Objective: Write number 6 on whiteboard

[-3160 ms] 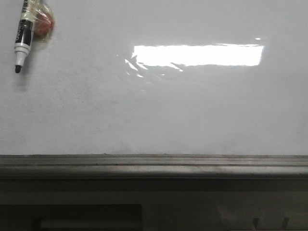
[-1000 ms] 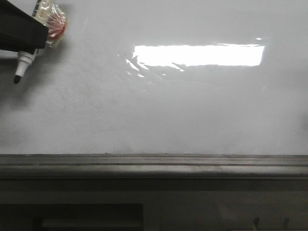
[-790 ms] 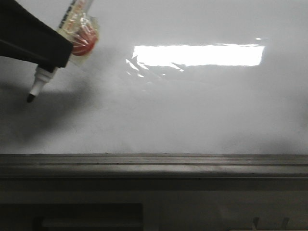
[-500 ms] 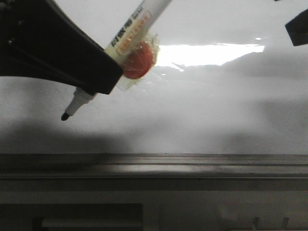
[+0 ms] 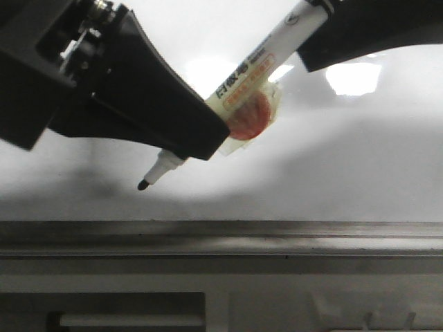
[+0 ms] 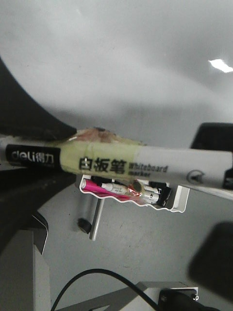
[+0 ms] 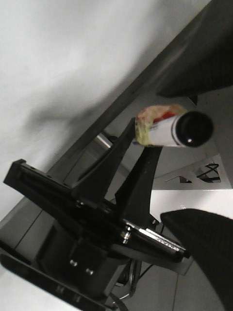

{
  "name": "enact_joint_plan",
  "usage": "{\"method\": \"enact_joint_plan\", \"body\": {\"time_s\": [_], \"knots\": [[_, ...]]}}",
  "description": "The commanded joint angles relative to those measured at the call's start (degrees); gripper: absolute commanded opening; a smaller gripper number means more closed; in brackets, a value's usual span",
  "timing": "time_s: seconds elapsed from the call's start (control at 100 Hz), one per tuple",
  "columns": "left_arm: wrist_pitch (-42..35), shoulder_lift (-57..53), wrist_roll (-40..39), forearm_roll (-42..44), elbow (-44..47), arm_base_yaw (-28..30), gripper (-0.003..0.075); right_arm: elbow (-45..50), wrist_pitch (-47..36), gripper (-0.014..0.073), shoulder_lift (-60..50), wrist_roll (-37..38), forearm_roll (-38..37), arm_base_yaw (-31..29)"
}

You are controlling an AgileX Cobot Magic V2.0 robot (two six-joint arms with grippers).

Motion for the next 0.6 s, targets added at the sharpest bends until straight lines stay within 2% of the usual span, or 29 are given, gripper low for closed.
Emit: {"method": "enact_joint_plan", "body": {"time_s": [0.0,0.12,0.54,0.59], "knots": [[-1.3,-1.0,-0.6,-1.9,-2.5,-0.6,-0.002,-2.7,-1.1,0.0447,1.2,-0.8,3.0,1.7],[-1.3,-1.0,-0.6,-0.5,-2.6,-0.6,-0.002,-4.2,-1.2,0.0424,3.0,-0.8,3.0,2.7],[-2.7,-1.0,-0.6,-0.9,-3.6,-0.6,-0.002,-5.8,3.2,-0.0044,5.8,-1.3,-0.3,3.0],[-2.7,-1.0,-0.6,-0.9,-3.6,-0.6,-0.0019,-5.8,3.1,-0.0072,5.8,-1.4,-0.2,3.0]]}}
